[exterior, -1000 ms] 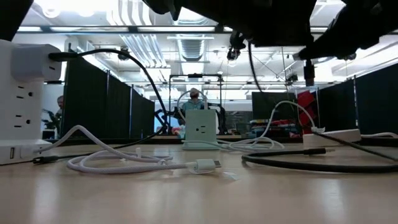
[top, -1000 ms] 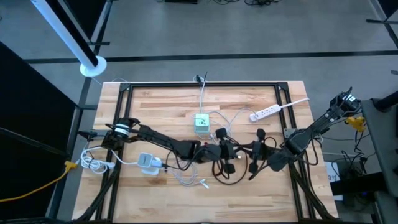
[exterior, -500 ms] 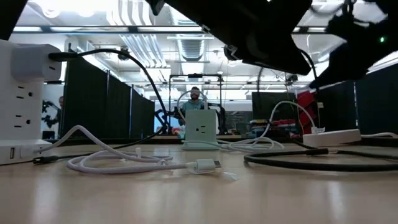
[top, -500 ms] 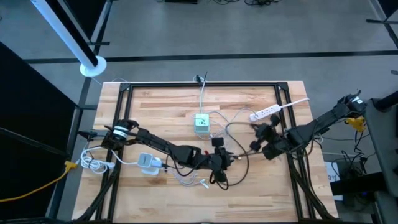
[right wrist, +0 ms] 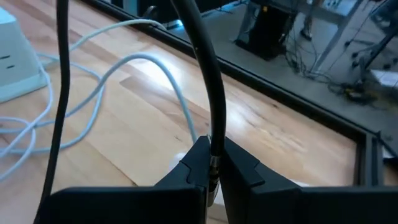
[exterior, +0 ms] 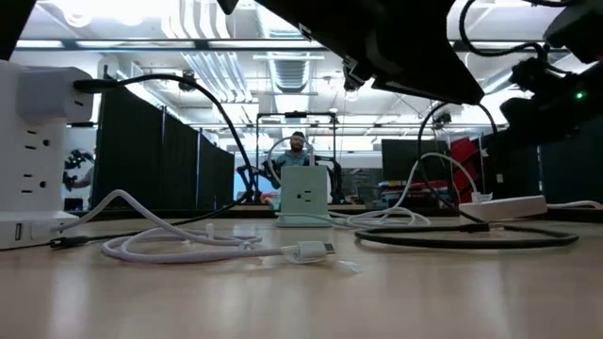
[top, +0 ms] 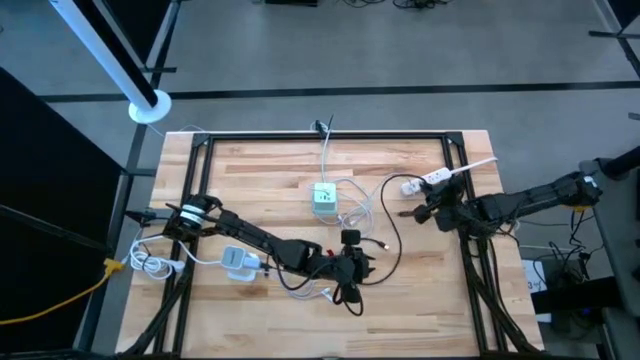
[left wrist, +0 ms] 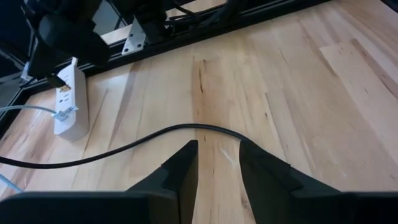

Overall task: Insert USB
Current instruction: Insert the black charger cable into the top right white outlet extension

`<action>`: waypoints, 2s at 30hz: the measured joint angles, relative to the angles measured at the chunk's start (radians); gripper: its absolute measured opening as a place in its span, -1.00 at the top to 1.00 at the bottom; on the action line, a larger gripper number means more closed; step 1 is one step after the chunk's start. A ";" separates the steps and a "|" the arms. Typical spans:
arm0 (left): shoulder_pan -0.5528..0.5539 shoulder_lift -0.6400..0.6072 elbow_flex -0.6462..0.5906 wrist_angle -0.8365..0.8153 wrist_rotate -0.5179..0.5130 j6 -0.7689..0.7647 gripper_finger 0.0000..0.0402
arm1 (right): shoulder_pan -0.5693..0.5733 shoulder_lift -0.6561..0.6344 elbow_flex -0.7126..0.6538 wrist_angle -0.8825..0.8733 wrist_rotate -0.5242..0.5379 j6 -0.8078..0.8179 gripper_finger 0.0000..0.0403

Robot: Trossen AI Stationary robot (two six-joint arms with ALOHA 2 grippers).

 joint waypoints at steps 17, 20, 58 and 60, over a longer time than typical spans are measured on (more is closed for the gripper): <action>-0.003 0.000 0.000 -0.023 0.002 0.016 0.48 | -0.471 -0.017 -0.166 0.508 -0.407 -0.391 0.96; -0.003 0.000 0.001 -0.022 0.002 -0.003 0.47 | -0.499 0.005 -0.174 0.530 -0.434 -0.410 0.96; -0.004 -0.001 0.001 -0.022 0.003 -0.100 0.48 | -0.603 0.061 -0.080 0.390 -0.613 -0.563 0.96; -0.004 -0.001 0.001 -0.022 0.003 -0.100 0.48 | -0.608 0.068 -0.080 0.396 -0.615 -0.566 0.96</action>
